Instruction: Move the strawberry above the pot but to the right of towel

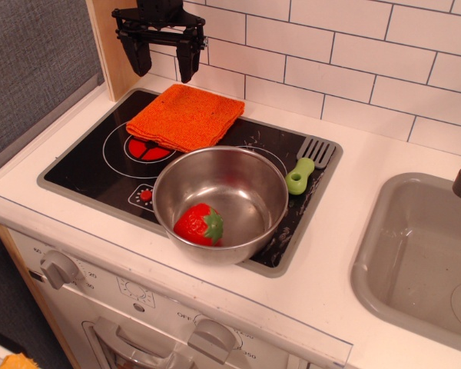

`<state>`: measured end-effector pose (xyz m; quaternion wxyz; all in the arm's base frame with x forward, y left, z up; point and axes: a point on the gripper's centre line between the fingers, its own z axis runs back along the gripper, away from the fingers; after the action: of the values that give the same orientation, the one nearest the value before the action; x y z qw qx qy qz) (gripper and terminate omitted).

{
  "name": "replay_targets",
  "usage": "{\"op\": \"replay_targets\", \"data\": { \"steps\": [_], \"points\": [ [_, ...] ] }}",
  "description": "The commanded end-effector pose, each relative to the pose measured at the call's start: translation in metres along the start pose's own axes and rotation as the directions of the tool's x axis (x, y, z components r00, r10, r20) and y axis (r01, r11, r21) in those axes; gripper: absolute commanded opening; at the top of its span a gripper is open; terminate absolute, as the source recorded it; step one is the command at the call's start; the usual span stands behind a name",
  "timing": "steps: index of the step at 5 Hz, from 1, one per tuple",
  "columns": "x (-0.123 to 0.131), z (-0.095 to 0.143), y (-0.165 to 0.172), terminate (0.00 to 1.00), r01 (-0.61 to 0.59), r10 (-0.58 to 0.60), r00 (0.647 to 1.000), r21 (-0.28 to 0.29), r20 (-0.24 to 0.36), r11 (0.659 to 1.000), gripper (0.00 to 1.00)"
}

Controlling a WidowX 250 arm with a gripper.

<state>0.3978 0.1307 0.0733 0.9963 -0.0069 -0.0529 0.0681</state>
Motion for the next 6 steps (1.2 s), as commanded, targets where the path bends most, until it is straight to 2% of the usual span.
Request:
{"op": "replay_targets", "data": {
  "steps": [1, 3, 4, 5, 6],
  "points": [
    [0.0, 0.0, 0.0, 0.0, 0.0, 0.0, 1.0, 0.0, 0.0, 1.0, 1.0],
    [-0.045, 0.044, -0.039, 0.0, 0.114, -0.109, 0.989, -0.039, 0.099, 0.993, 1.0],
    [-0.073, 0.052, -0.054, 0.0, 0.171, -0.166, 0.981, -0.044, 0.096, 0.984, 1.0],
    [-0.095, 0.041, -0.062, 0.0, 0.23, -0.227, 0.972, -0.047, 0.057, 0.972, 1.0],
    [-0.117, 0.025, -0.078, 0.0, 0.319, -0.319, 0.947, -0.014, 0.024, 0.948, 1.0]
  ]
}}
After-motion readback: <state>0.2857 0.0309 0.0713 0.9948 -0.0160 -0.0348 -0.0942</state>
